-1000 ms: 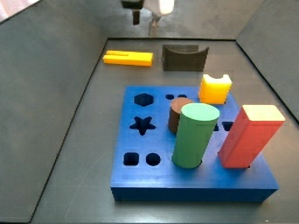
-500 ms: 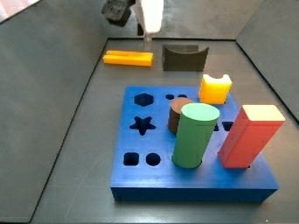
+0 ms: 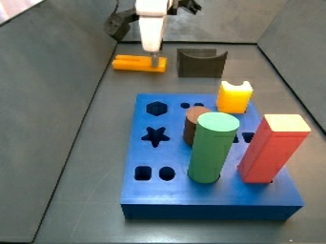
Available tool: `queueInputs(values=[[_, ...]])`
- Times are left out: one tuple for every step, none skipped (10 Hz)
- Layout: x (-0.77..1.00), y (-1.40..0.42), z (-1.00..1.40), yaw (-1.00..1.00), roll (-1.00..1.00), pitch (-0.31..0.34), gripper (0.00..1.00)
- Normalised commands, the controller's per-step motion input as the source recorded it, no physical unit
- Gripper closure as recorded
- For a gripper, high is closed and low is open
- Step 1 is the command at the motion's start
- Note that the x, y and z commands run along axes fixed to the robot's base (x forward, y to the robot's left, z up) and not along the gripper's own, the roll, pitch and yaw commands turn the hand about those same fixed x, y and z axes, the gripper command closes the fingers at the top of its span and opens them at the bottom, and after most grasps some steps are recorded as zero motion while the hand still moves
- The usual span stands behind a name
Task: Pick up the double-square object. Move up. Rotate the double-square object. Place the double-square object on the fixture. Regrasp the double-square object. Move to above the board. Insert the double-square object.
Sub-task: Pick up the double-square object.
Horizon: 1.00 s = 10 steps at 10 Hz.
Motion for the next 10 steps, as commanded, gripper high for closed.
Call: queueInputs(values=[[-0.08, -0.05, -0.04, -0.81, -0.28, -0.236, 0.0], [-0.33, 0.0, -0.04, -0.64, -0.31, -0.237, 0.0], [-0.51, 0.0, -0.2, -0.28, -0.32, -0.231, 0.0], [-0.45, 0.0, -0.23, 0.06, -0.19, -0.116, 0.0], [-0.39, 0.0, -0.26, 0.27, -0.21, -0.073, 0.0], [-0.26, 0.0, -0.13, 0.34, -0.43, -0.106, 0.0], [-0.23, 0.0, -0.05, 0.36, -0.5, -0.063, 0.0], [-0.19, 0.0, 0.0, 0.32, -0.5, -0.05, 0.0], [-0.25, 0.0, 0.0, 0.17, -0.5, -0.04, 0.0], [-0.16, 0.02, -0.01, 0.02, -0.5, 0.0, 0.0]])
